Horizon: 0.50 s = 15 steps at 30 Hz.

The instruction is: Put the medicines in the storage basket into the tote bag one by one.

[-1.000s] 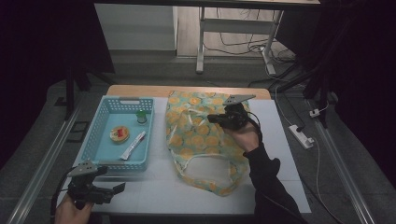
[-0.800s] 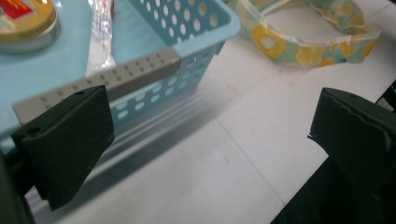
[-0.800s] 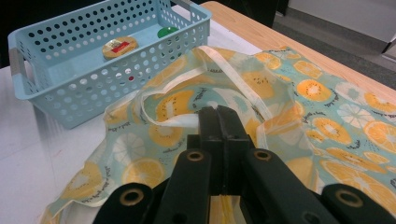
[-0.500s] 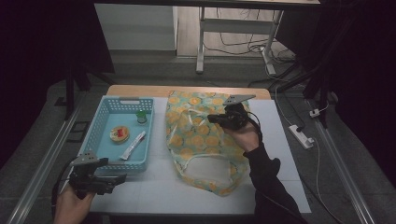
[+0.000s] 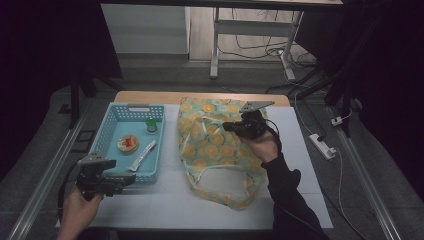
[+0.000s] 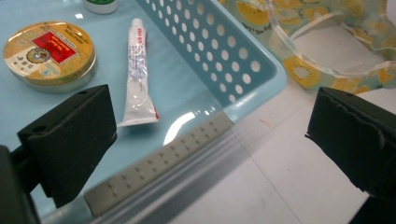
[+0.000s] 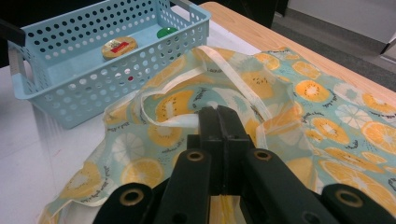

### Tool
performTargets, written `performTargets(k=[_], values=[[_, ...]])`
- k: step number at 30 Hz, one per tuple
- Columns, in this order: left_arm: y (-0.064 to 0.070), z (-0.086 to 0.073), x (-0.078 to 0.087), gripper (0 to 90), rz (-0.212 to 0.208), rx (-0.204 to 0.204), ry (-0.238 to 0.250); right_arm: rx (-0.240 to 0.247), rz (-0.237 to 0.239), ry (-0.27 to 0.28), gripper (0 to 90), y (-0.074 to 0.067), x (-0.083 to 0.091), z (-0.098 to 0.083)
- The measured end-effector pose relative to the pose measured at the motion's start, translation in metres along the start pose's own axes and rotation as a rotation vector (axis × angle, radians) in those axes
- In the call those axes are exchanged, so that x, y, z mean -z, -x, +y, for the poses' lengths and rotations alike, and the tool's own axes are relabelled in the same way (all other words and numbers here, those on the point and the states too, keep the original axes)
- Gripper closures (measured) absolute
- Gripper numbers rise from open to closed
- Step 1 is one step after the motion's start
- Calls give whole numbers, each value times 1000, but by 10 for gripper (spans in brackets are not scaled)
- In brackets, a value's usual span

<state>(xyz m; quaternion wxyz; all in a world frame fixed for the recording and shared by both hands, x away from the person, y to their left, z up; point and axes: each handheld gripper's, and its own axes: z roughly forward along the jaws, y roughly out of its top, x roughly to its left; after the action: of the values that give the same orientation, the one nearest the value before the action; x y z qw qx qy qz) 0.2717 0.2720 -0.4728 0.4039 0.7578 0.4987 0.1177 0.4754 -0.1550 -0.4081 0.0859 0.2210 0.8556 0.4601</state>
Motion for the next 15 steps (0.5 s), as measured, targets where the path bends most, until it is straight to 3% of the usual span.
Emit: performTargets(k=[8,15], values=[[-12,12,-6,0,15,23,-6,0,-1,3,900,0,0,0],[-18,25,-11,0,49,10,-27,3,-3,4,900,0,1,1]])
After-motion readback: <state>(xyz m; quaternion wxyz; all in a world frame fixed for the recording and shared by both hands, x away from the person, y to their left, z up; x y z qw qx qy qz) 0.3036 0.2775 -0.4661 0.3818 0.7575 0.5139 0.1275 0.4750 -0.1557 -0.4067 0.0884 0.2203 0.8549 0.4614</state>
